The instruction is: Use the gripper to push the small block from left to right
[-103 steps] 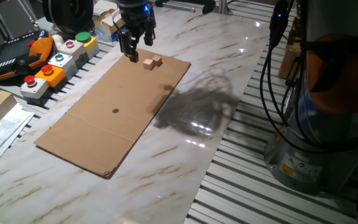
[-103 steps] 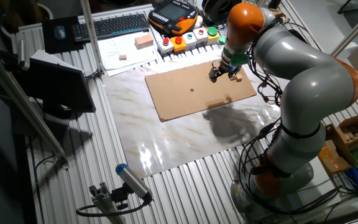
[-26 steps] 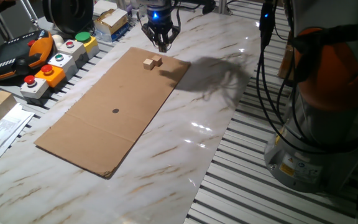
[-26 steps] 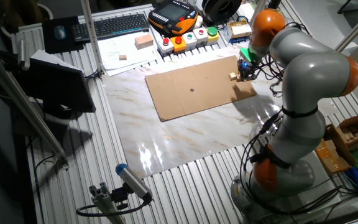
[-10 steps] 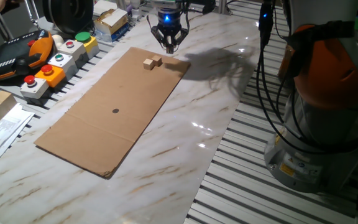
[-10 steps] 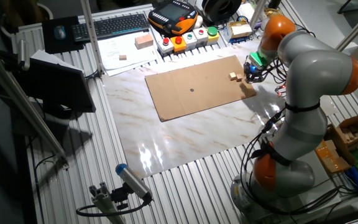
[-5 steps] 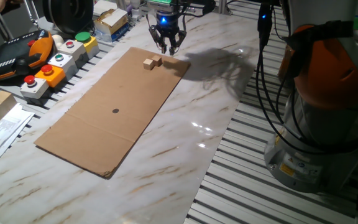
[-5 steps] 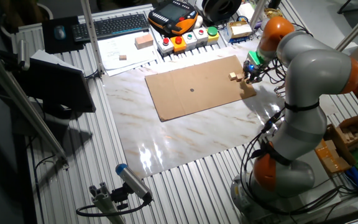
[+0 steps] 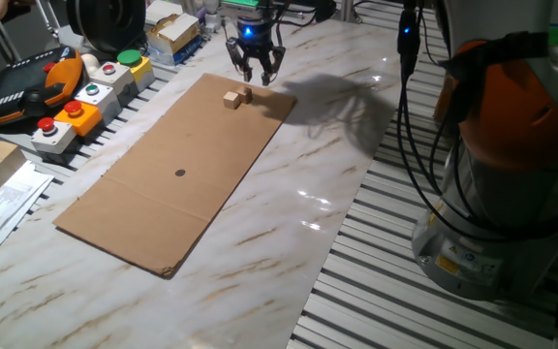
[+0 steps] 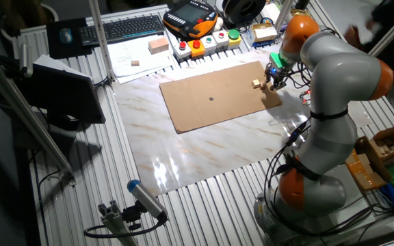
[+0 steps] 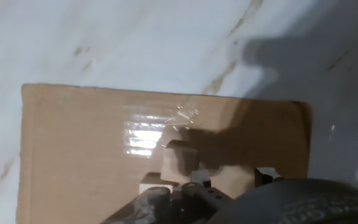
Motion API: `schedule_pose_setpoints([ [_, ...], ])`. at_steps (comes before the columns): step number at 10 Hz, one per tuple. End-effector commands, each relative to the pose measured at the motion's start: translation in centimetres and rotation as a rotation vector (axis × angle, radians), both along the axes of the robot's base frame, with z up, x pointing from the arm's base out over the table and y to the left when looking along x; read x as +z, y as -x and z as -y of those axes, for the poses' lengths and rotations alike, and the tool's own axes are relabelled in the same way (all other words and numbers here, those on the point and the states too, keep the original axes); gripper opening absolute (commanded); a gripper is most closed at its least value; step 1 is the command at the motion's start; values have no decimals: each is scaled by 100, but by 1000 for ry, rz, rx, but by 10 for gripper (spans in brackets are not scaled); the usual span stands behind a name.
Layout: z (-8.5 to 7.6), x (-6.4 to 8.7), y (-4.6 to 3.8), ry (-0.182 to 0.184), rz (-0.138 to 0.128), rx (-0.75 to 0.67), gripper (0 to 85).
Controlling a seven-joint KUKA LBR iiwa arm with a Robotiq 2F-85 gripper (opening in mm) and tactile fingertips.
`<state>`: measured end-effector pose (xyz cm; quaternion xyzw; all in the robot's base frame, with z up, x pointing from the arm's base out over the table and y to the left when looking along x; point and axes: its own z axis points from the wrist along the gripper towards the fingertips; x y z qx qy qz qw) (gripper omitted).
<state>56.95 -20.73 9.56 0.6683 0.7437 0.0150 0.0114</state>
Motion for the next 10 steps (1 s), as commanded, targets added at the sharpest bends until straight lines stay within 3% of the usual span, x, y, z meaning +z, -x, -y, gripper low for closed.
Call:
schedule_pose_setpoints([
  [1, 12, -5, -26, 2, 0, 0, 433],
  [5, 54, -27, -117, 5, -6, -5, 427],
  [10, 65, -46, -137, 15, -6, 9, 400],
])
